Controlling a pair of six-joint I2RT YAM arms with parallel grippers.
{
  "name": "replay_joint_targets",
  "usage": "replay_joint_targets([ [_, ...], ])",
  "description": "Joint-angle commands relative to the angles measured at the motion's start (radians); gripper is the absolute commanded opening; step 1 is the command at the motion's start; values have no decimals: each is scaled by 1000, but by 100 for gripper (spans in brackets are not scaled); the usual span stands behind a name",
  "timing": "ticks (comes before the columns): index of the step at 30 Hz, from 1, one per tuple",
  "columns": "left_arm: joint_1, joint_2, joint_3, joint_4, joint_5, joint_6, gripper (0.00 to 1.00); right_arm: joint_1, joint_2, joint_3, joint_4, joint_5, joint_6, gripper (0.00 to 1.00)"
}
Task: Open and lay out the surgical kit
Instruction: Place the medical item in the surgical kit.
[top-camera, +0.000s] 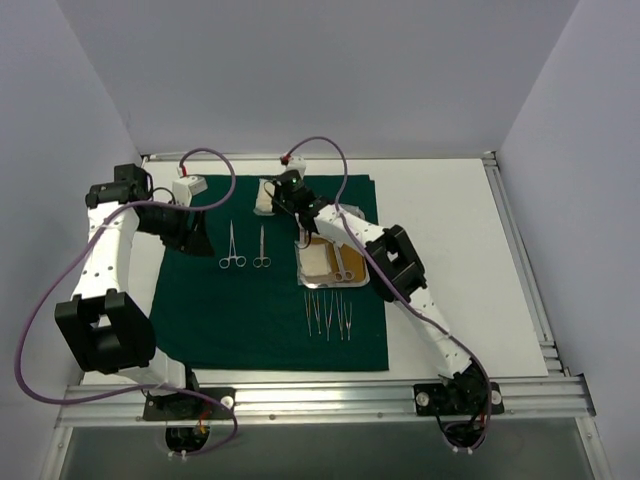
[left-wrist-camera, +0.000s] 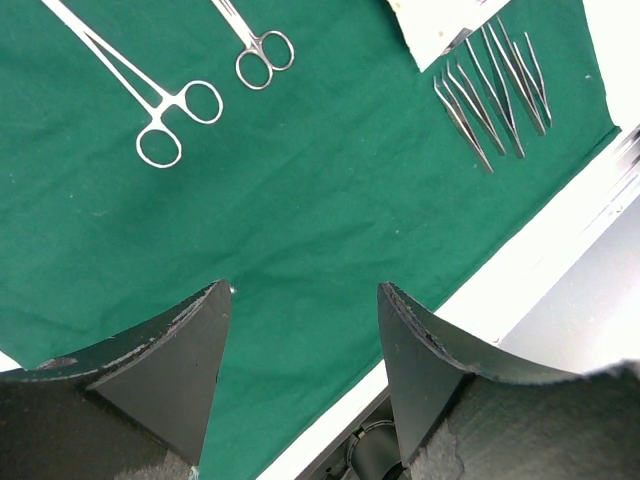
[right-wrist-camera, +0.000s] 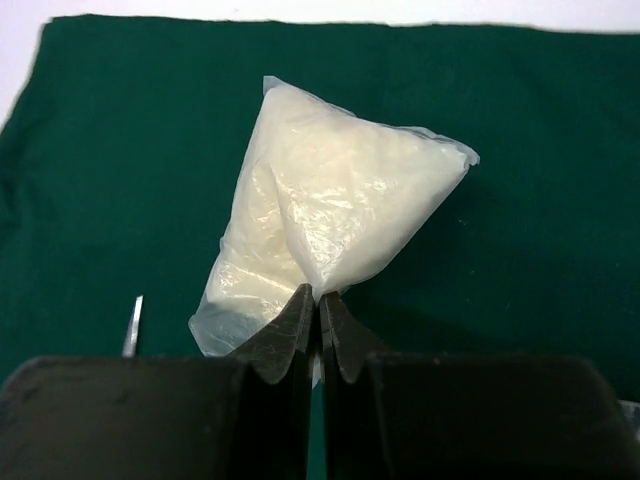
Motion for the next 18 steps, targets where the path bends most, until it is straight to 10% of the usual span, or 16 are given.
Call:
replay_joint_targets([
  [1, 9, 14, 2, 22, -1, 16, 69, -17, 50, 82, 54, 8, 77, 0],
  [7, 12, 25, -5, 22, 15, 20, 70, -31, 87, 86, 21, -29, 82, 2],
  [18, 12, 28, -1, 11, 30, 26, 70, -20, -66, 86, -68, -42, -24, 37],
])
